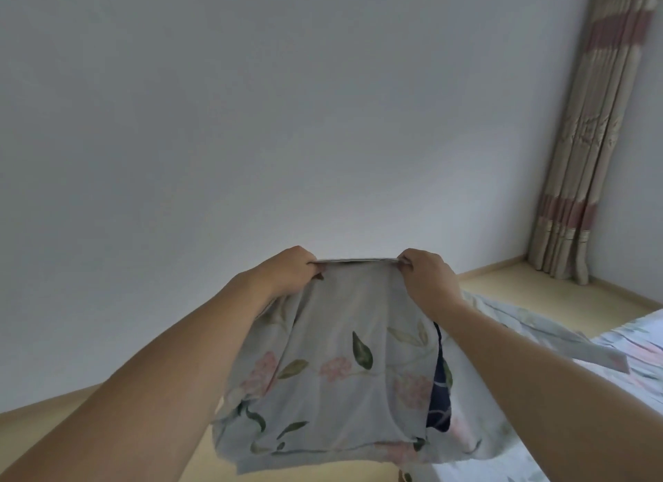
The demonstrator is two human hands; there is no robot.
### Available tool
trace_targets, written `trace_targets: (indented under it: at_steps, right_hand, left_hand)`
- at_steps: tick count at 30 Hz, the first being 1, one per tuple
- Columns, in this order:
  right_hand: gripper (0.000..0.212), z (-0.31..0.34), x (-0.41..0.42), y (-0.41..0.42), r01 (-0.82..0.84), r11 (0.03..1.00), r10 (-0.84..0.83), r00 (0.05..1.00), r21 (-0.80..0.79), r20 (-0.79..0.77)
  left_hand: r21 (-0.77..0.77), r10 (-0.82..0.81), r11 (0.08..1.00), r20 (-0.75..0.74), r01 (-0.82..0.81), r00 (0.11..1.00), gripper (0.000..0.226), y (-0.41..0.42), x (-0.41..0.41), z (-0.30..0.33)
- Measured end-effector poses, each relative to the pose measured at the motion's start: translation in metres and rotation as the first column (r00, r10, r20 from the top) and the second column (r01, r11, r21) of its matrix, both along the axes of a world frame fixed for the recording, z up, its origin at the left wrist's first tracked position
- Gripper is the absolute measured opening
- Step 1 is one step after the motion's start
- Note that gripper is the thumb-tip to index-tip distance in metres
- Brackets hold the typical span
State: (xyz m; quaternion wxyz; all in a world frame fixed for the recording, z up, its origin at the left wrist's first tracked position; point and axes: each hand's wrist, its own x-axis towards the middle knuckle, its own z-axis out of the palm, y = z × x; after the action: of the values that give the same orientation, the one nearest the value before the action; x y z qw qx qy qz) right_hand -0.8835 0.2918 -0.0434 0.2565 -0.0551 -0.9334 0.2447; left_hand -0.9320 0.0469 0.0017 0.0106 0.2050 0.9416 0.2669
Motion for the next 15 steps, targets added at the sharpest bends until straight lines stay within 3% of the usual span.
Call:
trace_targets:
  at_steps: [3,6,11,15]
  right_hand:
    - [0.021,-0.003,-0.065,-0.013,0.048,0.999,-0.048,0.999,0.000,-0.006]
    - [0.021,-0.015,-0.129,-0.030,0.141,0.984,-0.143,0.990,-0.105,-0.015]
    - [0.021,-0.018,-0.220,-0.047,0.275,0.946,-0.284,0.958,-0.173,-0.032]
    - [0.023,-0.015,-0.282,-0.050,0.335,0.929,-0.351,0.932,-0.155,-0.089]
  left_hand:
    - [0.045,-0.019,0.999,0.039,0.018,0.999,0.041,-0.011,-0.077,-0.001]
    - [-0.003,-0.053,0.999,0.037,0.053,0.998,0.046,-0.014,-0.150,-0.002]
    - [-0.095,-0.130,0.988,-0.084,0.122,0.988,0.038,-0.014,-0.261,0.007]
    - [-0.030,-0.115,0.993,-0.219,0.112,0.969,0.033,0.000,-0.340,0.017]
